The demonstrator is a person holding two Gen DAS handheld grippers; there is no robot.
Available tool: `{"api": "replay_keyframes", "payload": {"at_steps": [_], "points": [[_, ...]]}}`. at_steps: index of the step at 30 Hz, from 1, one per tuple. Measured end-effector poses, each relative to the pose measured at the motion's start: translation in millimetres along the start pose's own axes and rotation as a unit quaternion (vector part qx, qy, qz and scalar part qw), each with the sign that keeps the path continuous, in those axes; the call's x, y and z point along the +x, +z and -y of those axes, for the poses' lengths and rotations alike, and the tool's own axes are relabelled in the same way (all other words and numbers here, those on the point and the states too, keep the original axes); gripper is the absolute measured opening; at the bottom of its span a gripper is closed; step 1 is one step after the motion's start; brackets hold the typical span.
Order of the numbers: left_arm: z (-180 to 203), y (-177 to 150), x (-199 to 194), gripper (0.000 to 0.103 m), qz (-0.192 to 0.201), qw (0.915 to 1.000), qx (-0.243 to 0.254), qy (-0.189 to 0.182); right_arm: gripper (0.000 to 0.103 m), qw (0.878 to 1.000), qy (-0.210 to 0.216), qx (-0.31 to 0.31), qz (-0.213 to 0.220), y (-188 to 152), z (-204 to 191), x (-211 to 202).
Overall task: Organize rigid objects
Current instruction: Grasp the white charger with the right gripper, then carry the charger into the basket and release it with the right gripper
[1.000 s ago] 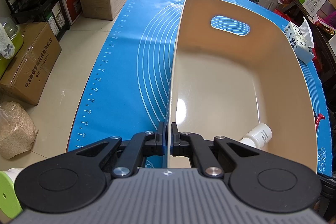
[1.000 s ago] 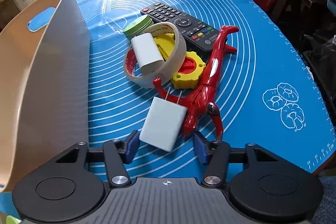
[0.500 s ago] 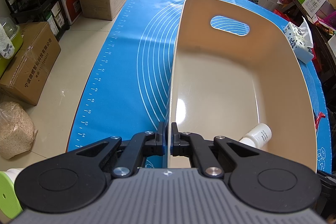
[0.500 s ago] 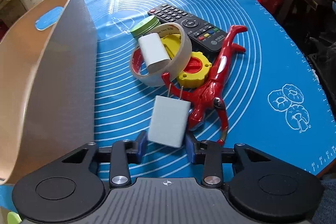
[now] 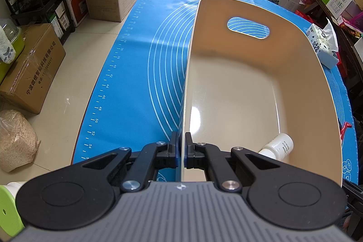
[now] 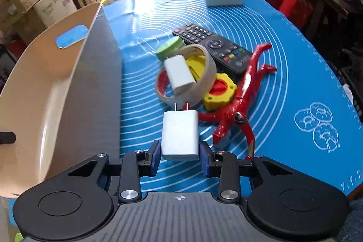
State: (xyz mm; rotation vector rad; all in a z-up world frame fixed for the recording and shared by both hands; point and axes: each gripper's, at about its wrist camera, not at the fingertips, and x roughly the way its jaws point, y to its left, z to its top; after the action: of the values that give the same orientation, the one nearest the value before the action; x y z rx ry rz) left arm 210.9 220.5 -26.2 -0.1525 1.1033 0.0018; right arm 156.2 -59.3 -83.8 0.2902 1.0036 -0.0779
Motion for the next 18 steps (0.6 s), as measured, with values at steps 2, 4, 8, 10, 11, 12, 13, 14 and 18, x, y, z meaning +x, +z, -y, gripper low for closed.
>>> {"api": "replay_keyframes", "payload": {"at_steps": [2, 4, 8, 10, 11, 12, 13, 14, 18], "points": [[0.3, 0.0, -0.2, 0.006, 0.0, 1.0, 0.0, 0.0, 0.043, 1.0, 0.0, 0.0, 0.006, 1.2, 0.3, -1.3], [0.2, 0.0, -0.2, 0.006, 0.0, 1.0, 0.001, 0.001, 0.043, 1.0, 0.002, 0.004, 0.01, 2.3, 0.7, -2.7], [0.1, 0.0, -0.2, 0.006, 0.0, 1.0, 0.0, 0.0, 0.043, 1.0, 0.011, 0.005, 0.024, 6.9, 0.6, -10.4], [0.2, 0.0, -0.2, 0.006, 0.0, 1.0, 0.0, 0.0, 0.043, 0.999, 0.014, 0.001, 0.035, 9.9, -1.0, -16.4], [0.1, 0.0, -0.2, 0.006, 0.0, 1.0, 0.0, 0.001, 0.042, 0.999, 0.015, -0.001, 0.041, 11.5, -1.8, -19.5], [0.1, -0.1, 0.0, 0.006, 0.0, 1.0, 0.0, 0.001, 0.042, 0.999, 0.017, -0.002, 0.044, 13.2, -2.7, -21.9], [0.0, 0.0, -0.2, 0.006, 0.0, 1.0, 0.0, 0.0, 0.042, 0.999, 0.016, -0.004, 0.048, 14.3, -3.0, -23.7], [-0.1, -0.1, 0.0, 0.006, 0.0, 1.0, 0.0, 0.0, 0.042, 0.999, 0.014, -0.005, 0.052, 15.6, -3.3, -24.8], [0.2, 0.0, 0.0, 0.006, 0.0, 1.0, 0.0, 0.001, 0.042, 0.998, 0.011, -0.001, 0.055, 18.3, 0.1, -26.5]]}}
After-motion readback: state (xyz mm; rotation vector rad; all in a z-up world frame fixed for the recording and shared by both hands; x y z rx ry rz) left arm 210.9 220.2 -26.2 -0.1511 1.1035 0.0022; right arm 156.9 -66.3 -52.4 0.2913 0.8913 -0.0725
